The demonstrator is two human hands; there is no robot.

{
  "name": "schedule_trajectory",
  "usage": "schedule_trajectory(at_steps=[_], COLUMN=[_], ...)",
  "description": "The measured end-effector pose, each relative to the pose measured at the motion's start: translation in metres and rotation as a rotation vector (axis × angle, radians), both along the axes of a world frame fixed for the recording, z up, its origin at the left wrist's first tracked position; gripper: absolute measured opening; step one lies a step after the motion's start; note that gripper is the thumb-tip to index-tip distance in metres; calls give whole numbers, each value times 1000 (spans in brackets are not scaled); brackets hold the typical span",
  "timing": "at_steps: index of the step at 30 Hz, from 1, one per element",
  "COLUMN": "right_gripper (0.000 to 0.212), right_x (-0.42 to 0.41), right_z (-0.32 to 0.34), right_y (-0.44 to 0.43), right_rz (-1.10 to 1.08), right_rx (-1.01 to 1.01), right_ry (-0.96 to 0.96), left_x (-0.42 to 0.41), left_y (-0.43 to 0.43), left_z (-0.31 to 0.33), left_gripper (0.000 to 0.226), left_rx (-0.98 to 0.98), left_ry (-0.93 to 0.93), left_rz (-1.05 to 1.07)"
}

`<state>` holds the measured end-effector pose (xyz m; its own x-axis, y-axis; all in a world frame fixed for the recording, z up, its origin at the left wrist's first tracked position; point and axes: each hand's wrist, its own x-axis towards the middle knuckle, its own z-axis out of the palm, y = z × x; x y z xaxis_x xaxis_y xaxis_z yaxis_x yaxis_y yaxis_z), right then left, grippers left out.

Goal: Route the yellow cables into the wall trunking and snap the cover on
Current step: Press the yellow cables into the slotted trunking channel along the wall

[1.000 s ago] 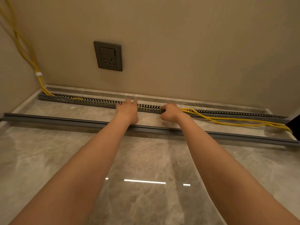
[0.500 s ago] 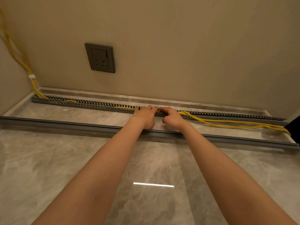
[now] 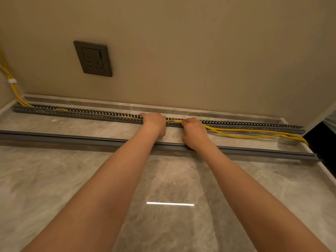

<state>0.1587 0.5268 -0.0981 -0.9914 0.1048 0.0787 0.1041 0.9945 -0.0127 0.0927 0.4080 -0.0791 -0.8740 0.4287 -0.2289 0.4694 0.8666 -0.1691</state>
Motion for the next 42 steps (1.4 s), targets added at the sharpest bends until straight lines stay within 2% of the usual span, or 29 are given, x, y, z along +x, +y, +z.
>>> schedule_trajectory(at_steps=[7,11,14,16,18,23,28,33,37,42], right_gripper=[45,44,44,52,60,61,53,43,37,30], right_x=[-11,-18,-17,-12,-5,9,13,18,14,8], right_z=[12,16,14,12,8,-7,-5,-3,14,12], right_y=[2,11,20,27,32,45,58,67,83,77], right_rz=[-44,-55,-75,-58,-18,68,1,-106,20,12], right_rx=[-101,-209,-443,-646,-716,-401,-83,-138,12,128], right_ry=[-172,-223,-201,-171,-110,52,173,148,23,47], left_x=[10,15,20,22,20,16,18,18,17,19], left_y=[1,17,36,43,43,44,52,51,52,54], left_z=[-3,1,3,1,-5,-12,-9,-10,-10,-8], left_gripper=[59,46,40,38,40,46,45,46,45,44], left_rx=[14,-10,117,171,200,227,140,129,118,81], left_ry=[-81,11,-23,-61,-75,-113,-95,-74,-72,-38], left_rz=[40,11,-111,-116,-80,-20,8,4,3,-7])
